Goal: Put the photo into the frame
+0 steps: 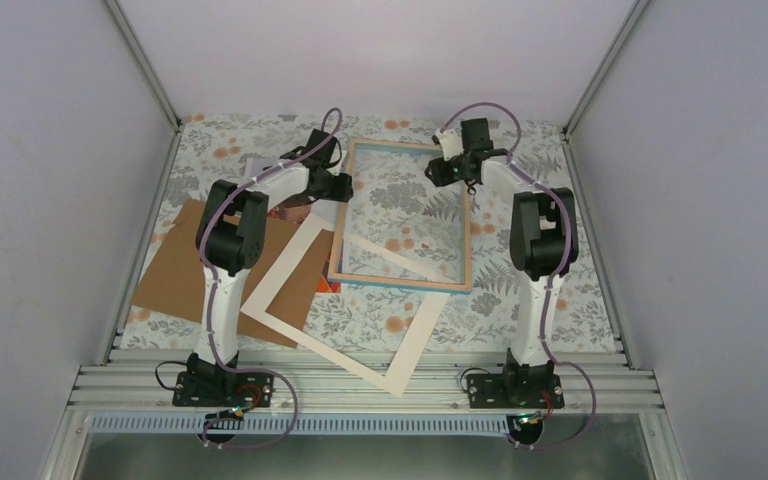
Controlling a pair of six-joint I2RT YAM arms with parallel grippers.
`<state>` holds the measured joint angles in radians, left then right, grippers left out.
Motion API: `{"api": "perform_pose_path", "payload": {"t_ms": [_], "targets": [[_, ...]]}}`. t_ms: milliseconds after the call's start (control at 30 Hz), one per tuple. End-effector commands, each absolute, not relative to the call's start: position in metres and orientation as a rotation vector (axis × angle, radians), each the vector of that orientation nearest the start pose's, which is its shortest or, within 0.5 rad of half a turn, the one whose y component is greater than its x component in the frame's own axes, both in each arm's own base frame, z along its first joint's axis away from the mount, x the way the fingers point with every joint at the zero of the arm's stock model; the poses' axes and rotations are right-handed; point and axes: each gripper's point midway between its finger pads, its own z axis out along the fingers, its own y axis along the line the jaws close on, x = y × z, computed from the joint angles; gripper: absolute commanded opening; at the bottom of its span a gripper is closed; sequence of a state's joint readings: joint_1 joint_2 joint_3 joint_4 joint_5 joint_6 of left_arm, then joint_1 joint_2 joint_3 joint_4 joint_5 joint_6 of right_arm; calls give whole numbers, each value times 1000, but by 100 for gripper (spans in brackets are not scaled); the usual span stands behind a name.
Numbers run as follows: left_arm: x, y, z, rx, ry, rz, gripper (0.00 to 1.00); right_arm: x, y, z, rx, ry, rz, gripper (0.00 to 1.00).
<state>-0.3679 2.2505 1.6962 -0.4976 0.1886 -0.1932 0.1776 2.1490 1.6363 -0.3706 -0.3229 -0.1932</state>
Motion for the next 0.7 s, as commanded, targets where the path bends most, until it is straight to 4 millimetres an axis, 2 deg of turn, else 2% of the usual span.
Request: {"api": "perform_pose_path", "payload": {"t_ms": [0, 133, 267, 467, 567, 667], "targets": [[493, -246, 31, 293, 2630, -603, 53, 539, 126, 78, -526, 2385, 370, 52], [486, -263, 34, 297, 2619, -735, 53, 533, 102, 72, -495, 2413, 351, 51], [482, -281, 39, 322, 2593, -800, 54, 529, 74, 58, -442, 2459, 348, 49], [485, -309, 47, 339, 2554, -893, 55, 534, 43, 42, -383, 2490, 311, 46], [492, -315, 55, 329, 2525, -906, 57, 537, 31, 35, -375, 2496, 276, 45], [502, -310, 69, 329, 2488, -857, 61, 539, 23, 30, -363, 2508, 274, 44]]}}
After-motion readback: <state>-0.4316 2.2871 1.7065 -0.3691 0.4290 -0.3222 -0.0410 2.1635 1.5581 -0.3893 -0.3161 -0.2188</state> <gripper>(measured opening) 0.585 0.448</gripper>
